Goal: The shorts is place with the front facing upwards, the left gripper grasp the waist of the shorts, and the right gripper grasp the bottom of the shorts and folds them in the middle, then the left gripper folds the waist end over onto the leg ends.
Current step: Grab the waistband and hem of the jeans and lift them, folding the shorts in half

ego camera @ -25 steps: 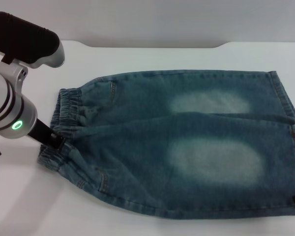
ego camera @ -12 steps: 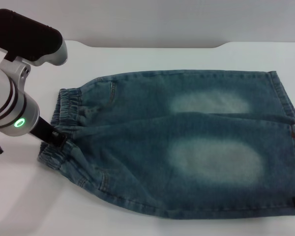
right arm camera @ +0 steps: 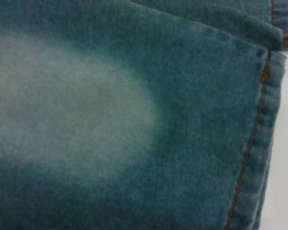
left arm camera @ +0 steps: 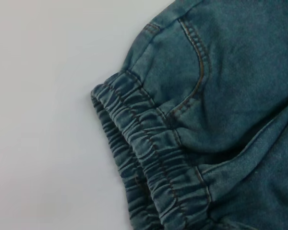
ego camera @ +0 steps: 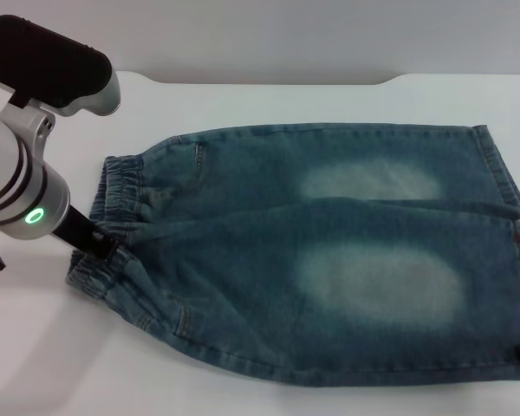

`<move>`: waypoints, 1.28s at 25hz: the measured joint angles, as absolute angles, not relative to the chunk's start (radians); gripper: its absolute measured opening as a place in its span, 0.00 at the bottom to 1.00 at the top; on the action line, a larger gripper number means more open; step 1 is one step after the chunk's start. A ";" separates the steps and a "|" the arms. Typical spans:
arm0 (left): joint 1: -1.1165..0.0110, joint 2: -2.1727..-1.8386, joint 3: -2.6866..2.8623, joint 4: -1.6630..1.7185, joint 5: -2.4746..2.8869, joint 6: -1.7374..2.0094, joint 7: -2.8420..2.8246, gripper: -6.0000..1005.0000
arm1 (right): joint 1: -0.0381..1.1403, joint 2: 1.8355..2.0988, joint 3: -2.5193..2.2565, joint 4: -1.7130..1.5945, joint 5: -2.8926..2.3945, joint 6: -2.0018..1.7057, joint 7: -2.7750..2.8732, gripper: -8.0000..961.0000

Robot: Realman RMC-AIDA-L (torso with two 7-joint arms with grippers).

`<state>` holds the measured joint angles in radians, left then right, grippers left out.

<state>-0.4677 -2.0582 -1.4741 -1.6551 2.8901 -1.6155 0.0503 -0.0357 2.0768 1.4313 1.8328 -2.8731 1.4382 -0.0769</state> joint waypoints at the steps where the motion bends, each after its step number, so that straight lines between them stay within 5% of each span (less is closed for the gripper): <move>1: -0.469 -2.058 -1.475 -1.655 2.890 -1.615 0.051 0.03 | -0.035 2.076 1.427 1.833 -2.868 1.438 -0.078 0.55; 12: -0.450 -2.053 -1.501 -1.659 2.890 -1.602 0.085 0.03 | -0.036 2.075 1.400 1.832 -2.827 1.434 -0.082 0.04; 32: -0.336 -2.054 -1.629 -1.768 2.889 -1.409 0.134 0.03 | -0.002 2.070 1.439 2.035 -2.876 1.337 -0.088 0.05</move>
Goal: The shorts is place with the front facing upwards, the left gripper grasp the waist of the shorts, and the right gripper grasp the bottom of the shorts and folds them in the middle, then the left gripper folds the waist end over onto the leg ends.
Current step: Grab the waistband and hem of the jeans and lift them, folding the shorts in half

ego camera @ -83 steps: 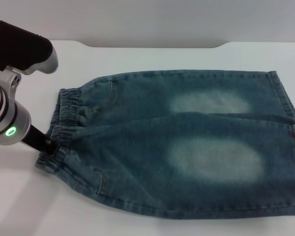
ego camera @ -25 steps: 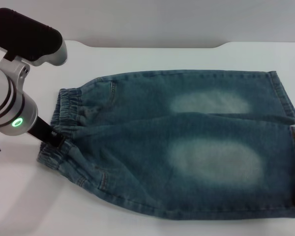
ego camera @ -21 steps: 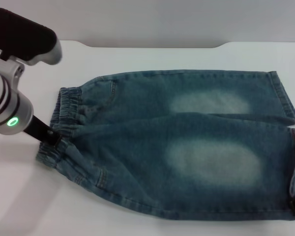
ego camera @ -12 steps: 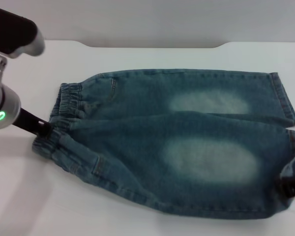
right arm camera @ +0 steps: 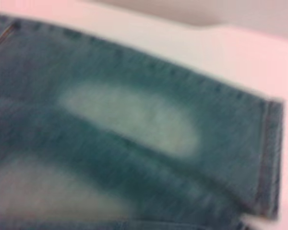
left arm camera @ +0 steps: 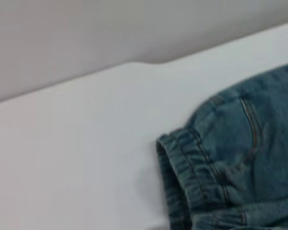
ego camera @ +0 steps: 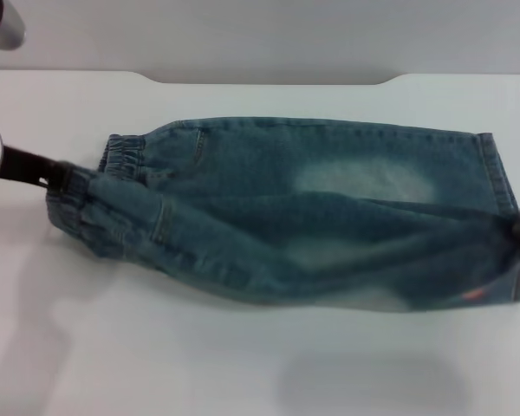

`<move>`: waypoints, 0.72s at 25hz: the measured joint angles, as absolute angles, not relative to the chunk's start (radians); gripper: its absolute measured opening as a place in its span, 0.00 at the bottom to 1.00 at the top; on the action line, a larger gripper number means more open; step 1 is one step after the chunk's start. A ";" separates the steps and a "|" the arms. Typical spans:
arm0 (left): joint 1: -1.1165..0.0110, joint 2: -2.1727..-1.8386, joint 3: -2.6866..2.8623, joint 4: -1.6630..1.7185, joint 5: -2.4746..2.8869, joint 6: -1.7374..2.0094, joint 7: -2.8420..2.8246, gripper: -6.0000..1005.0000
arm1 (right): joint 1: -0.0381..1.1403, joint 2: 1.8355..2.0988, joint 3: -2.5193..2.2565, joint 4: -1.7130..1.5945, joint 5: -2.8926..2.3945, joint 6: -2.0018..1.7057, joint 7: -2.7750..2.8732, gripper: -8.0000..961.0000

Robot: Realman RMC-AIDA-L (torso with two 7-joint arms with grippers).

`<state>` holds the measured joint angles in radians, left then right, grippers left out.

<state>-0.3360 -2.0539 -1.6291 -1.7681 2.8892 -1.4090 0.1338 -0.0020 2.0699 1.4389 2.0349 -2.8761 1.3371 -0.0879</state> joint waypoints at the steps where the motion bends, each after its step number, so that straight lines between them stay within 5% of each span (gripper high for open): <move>1: -0.333 -2.054 -1.630 -1.768 2.889 -1.396 0.134 0.03 | -0.008 2.071 1.441 2.035 -2.891 1.296 -0.095 0.05; 11: -0.284 -2.059 -1.597 -1.754 2.882 -1.177 0.122 0.03 | -0.148 2.079 1.436 1.973 -2.917 0.673 -0.104 0.06; 18: -0.279 -2.062 -1.529 -1.679 2.881 -1.024 0.116 0.03 | -0.145 2.079 1.418 1.814 -2.918 0.424 -0.115 0.06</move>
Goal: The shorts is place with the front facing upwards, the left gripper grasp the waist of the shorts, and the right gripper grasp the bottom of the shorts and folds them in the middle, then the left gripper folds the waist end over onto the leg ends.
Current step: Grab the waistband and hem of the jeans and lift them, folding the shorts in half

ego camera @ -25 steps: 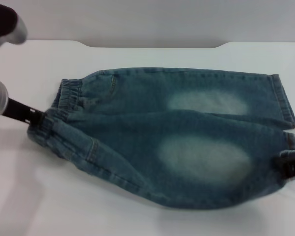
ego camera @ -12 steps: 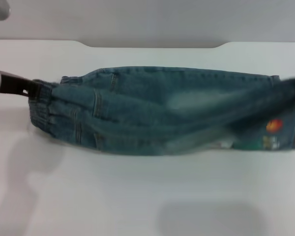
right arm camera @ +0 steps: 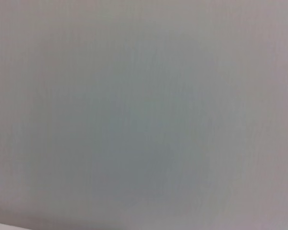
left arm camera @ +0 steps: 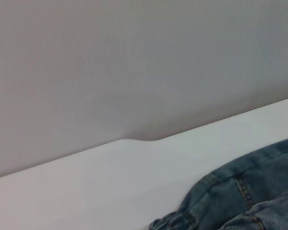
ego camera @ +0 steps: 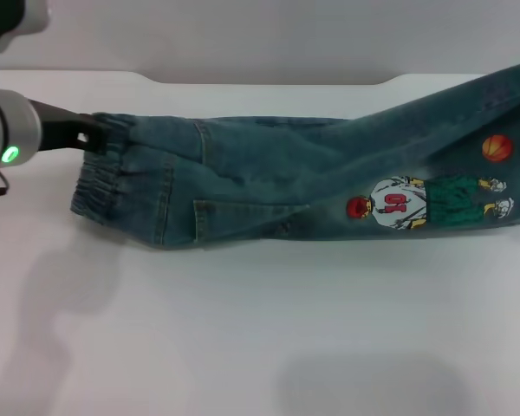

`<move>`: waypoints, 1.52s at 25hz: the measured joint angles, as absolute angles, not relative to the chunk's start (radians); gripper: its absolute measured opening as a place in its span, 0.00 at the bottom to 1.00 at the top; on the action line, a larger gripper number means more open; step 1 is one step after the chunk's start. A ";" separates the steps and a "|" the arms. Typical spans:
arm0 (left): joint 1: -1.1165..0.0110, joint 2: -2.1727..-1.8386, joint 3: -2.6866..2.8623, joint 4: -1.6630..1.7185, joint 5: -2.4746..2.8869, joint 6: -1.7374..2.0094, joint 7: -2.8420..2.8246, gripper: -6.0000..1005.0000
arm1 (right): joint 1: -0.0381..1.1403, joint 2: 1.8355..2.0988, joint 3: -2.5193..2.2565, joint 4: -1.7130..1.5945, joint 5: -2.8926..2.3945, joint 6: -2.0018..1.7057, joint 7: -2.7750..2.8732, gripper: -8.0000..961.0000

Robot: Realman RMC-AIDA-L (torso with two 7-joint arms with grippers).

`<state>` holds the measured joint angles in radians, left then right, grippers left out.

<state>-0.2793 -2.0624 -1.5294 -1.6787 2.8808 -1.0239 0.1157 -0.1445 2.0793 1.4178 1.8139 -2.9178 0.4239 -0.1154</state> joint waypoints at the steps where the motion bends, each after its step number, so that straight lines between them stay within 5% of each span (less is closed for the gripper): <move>1: -0.279 -2.063 -1.519 -1.662 2.880 -1.002 0.110 0.03 | -0.144 2.079 1.411 1.796 -2.918 0.407 -0.115 0.06; 38: -0.248 -2.064 -1.451 -1.436 2.818 -0.441 0.062 0.04 | -0.159 2.076 1.401 1.306 -2.861 -0.258 -0.095 0.07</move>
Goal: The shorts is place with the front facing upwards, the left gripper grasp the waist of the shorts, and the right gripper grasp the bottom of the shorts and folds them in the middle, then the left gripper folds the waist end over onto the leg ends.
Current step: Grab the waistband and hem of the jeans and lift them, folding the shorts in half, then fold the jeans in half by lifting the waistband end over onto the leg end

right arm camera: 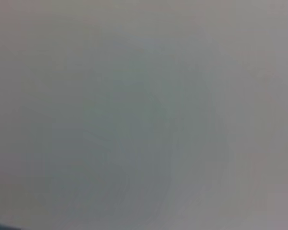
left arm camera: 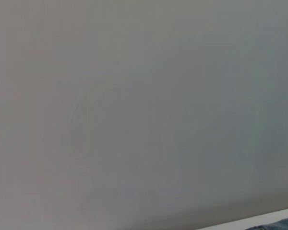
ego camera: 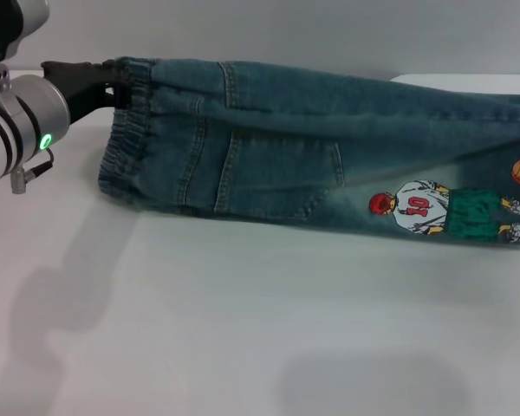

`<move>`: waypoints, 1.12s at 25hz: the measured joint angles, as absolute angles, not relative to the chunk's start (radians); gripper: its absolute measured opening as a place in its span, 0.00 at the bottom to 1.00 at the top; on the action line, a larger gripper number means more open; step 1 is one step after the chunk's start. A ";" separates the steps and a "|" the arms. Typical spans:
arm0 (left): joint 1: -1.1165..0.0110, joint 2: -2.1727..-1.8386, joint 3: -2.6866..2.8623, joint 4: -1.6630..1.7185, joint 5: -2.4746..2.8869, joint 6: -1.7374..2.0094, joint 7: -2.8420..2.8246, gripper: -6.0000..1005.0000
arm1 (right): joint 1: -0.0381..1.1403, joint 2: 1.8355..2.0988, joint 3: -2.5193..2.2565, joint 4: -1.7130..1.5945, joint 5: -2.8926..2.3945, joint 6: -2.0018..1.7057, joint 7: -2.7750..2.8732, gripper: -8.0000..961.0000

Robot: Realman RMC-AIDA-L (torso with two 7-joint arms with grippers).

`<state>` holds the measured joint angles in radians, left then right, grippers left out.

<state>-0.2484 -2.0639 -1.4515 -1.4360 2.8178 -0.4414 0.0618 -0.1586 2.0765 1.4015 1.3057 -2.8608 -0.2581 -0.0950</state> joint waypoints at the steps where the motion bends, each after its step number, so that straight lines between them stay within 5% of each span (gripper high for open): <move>1: -0.249 -2.064 -1.451 -1.431 2.818 -0.436 0.062 0.04 | -0.159 2.076 1.401 1.306 -2.861 -0.258 -0.095 0.07; 11: -0.246 -2.065 -1.398 -1.358 2.818 -0.249 0.058 0.07 | -0.136 2.075 1.401 1.211 -2.858 -0.413 -0.093 0.08; 21: -0.249 -2.064 -1.395 -1.367 2.817 -0.259 0.056 0.25 | -0.127 2.074 1.407 1.175 -2.859 -0.431 -0.090 0.46; 28: -0.273 -2.059 -1.459 -1.482 2.826 -0.626 0.065 0.64 | -0.064 2.080 1.349 1.070 -2.858 -0.620 -0.085 0.72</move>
<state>-0.2725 -2.0594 -1.4594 -1.4825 2.8258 -0.6261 0.0647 -0.0645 2.0800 1.3487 1.0698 -2.8577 -0.6196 -0.0854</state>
